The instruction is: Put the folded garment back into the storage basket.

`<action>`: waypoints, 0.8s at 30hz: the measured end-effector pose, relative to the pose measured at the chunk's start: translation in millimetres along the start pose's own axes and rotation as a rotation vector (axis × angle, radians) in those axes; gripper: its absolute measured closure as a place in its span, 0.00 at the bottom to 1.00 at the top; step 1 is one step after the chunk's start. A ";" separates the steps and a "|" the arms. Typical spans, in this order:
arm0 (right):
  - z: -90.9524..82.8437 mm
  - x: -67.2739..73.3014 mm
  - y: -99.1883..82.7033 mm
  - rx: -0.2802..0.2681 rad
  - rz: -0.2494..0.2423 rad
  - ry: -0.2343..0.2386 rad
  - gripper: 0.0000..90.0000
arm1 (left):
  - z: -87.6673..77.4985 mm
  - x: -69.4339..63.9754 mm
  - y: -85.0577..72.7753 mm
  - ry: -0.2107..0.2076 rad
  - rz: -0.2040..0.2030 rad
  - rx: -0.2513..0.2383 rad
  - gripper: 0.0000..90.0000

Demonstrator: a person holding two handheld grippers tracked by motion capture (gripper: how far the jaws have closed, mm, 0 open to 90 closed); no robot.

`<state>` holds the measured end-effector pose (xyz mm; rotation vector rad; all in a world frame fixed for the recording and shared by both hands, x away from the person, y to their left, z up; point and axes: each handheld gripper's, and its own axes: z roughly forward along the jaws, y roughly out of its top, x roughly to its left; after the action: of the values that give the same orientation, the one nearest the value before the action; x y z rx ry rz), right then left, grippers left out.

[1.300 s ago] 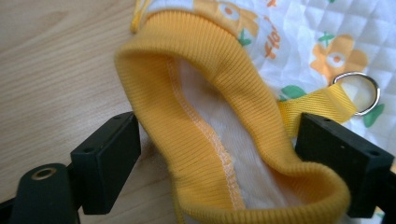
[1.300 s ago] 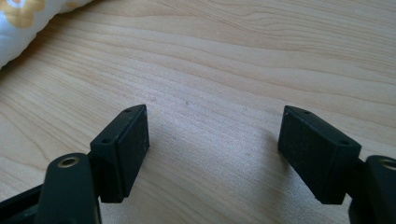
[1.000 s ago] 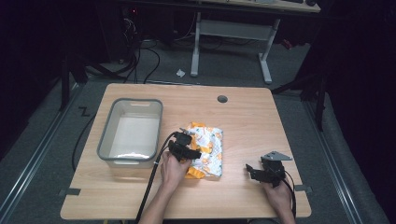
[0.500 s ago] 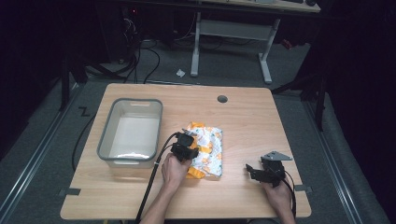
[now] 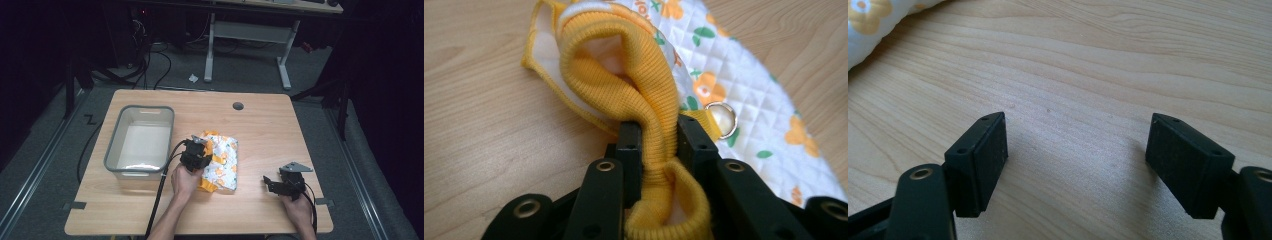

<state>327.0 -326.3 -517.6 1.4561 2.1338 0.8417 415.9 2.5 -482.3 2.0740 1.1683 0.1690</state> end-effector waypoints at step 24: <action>0.0 -0.1 -0.1 -0.001 -0.001 0.000 0.28 | -55.0 -6.4 22.7 -0.096 0.033 -0.123 0.85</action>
<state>327.0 -326.4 -517.7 1.4544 2.1344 0.8422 403.5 19.8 -426.3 1.9720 1.0411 0.1513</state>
